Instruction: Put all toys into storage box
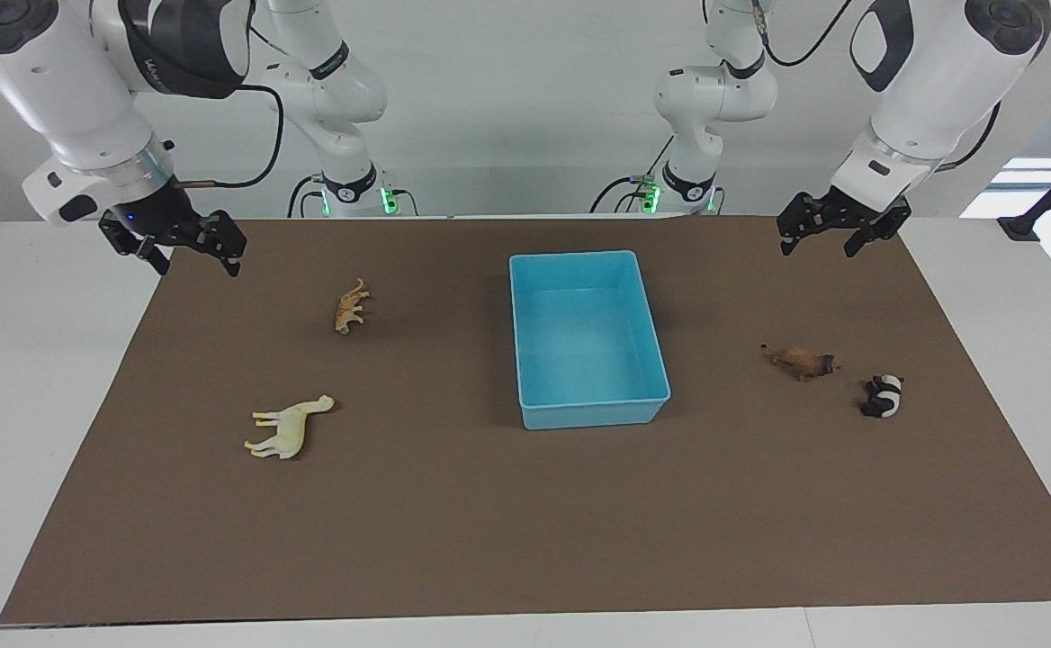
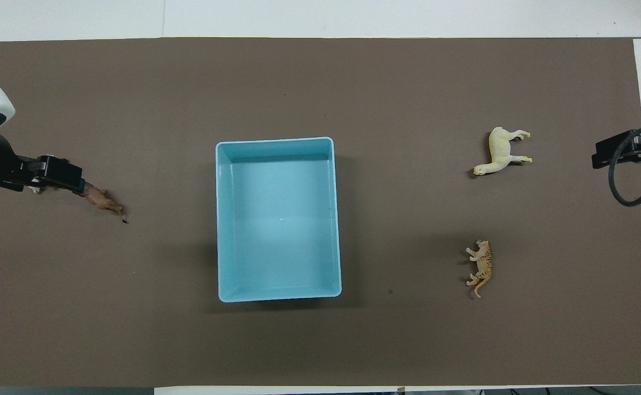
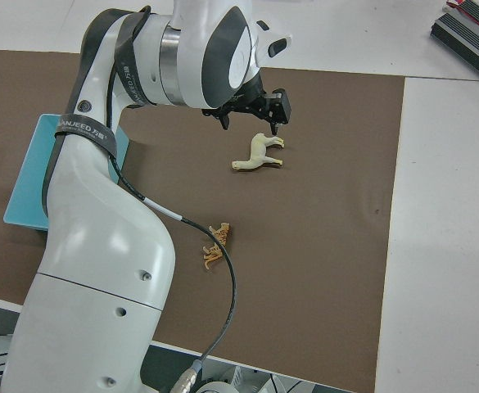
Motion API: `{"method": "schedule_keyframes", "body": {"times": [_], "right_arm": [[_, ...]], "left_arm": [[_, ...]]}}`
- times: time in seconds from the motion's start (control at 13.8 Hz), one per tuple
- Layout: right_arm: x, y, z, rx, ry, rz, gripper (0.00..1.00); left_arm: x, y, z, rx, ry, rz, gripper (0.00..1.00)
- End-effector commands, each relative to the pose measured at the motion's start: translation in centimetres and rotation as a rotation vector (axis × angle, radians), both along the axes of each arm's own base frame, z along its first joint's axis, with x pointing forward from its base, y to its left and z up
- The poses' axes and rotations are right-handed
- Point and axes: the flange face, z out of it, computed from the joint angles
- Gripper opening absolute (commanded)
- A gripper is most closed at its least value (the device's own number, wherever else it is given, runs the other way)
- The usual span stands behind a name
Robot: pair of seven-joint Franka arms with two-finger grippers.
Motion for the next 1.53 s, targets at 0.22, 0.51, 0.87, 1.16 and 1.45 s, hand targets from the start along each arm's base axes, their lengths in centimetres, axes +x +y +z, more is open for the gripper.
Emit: {"method": "schedule_keyframes", "body": {"times": [0.22,0.51,0.87,1.16,1.45], "right_arm": [[-0.6,-0.2,0.1,-0.016,0.004,0.005,1.00],[-0.6,-0.2,0.0,-0.016,0.005,0.005,1.00],[-0.6,-0.2,0.1,-0.016,0.004,0.005,1.00],[-0.7,-0.2,0.0,-0.015,0.007,0.005,1.00],[-1.8,0.4,-0.4,-0.008,0.091,0.014,1.00]], "left_arm": [[-0.2,2.3,-0.6,0.015,-0.013,0.039,1.00],[0.9,5.2,-3.1,0.009,-0.151,0.277,1.00],[4.2,11.4,-11.3,0.039,-0.160,0.687,1.00],[2.7,11.2,-17.9,0.025,-0.175,1.020,1.00],[1.4,10.1,-21.1,0.034,-0.150,1.007,1.00]]}}
